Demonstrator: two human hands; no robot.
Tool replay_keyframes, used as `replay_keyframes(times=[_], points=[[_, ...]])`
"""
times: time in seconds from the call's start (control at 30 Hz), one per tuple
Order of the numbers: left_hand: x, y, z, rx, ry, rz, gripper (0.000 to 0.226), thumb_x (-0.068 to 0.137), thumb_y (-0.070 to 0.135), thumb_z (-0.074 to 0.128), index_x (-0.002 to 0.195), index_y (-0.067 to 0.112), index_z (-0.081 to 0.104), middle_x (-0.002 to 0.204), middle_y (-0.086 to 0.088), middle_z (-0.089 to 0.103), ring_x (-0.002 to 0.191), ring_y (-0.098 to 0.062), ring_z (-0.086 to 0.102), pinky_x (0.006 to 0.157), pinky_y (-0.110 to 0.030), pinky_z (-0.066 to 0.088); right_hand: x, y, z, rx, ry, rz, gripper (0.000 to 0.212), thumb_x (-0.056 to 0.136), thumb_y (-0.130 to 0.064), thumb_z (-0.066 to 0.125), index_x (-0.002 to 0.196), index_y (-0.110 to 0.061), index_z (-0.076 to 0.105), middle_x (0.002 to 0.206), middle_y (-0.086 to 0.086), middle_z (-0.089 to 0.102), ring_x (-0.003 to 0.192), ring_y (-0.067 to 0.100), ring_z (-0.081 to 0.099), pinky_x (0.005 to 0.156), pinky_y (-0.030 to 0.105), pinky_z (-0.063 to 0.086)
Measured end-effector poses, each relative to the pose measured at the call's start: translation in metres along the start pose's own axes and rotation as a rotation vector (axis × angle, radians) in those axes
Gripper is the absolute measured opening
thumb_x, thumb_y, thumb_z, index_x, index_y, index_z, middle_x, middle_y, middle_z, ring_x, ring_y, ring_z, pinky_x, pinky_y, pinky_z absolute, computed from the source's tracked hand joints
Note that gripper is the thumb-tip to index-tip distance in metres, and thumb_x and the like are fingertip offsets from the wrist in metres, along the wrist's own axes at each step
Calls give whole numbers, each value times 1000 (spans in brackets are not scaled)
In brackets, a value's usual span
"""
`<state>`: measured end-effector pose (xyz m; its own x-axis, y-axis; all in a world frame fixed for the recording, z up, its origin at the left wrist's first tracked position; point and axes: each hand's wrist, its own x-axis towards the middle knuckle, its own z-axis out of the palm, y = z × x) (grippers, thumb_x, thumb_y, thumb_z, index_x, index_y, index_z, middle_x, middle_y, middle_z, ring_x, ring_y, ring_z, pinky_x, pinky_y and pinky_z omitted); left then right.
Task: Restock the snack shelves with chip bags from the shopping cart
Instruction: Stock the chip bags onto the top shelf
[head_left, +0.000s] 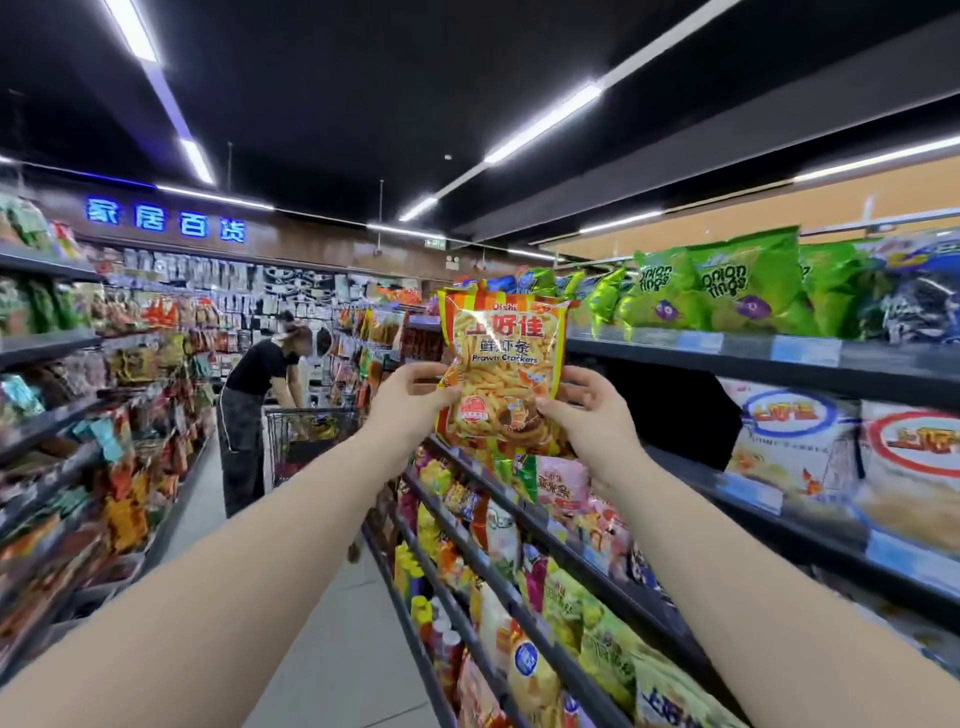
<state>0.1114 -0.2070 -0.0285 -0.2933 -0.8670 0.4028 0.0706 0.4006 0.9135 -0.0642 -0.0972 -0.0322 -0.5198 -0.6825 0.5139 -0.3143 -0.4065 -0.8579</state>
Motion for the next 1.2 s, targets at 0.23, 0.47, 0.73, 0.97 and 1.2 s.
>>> replay_keyframes(times=[0.23,0.47,0.73,0.97,1.2], points=[[149,-32,-17,15,-73,47,31,91,32,68,118,29,54,112,0,54,99,-22,58,89,-46,53,129,32,72,-147,64,-1,41,83,-23,75,118,-28,54,120,3,64,105,22,65,91,48,54],[268,-65,25,-76,-176,93,27,91,21,67,116,29,60,116,-4,56,99,-16,53,77,-30,39,213,71,82,-245,176,-33,44,85,-13,73,123,-17,52,110,5,67,90,20,70,77,40,59],[376,-72,112,-145,-346,191,24,88,19,70,96,40,61,111,-1,63,104,-20,61,92,-45,53,303,72,38,-473,282,-147,55,87,-13,71,131,-24,41,107,-6,54,82,-2,56,50,6,44],[467,-37,202,-218,-423,263,22,92,28,62,113,30,68,122,1,63,112,-19,58,101,-44,47,401,75,-9,-629,456,-234,60,91,-11,65,141,-26,35,115,-6,48,100,14,53,83,29,46],[517,-28,272,-394,-656,227,32,100,42,44,118,28,66,123,-3,60,110,-19,58,75,-30,50,466,100,-49,-617,669,-192,59,97,0,50,147,-24,34,135,-4,49,120,14,50,94,31,47]])
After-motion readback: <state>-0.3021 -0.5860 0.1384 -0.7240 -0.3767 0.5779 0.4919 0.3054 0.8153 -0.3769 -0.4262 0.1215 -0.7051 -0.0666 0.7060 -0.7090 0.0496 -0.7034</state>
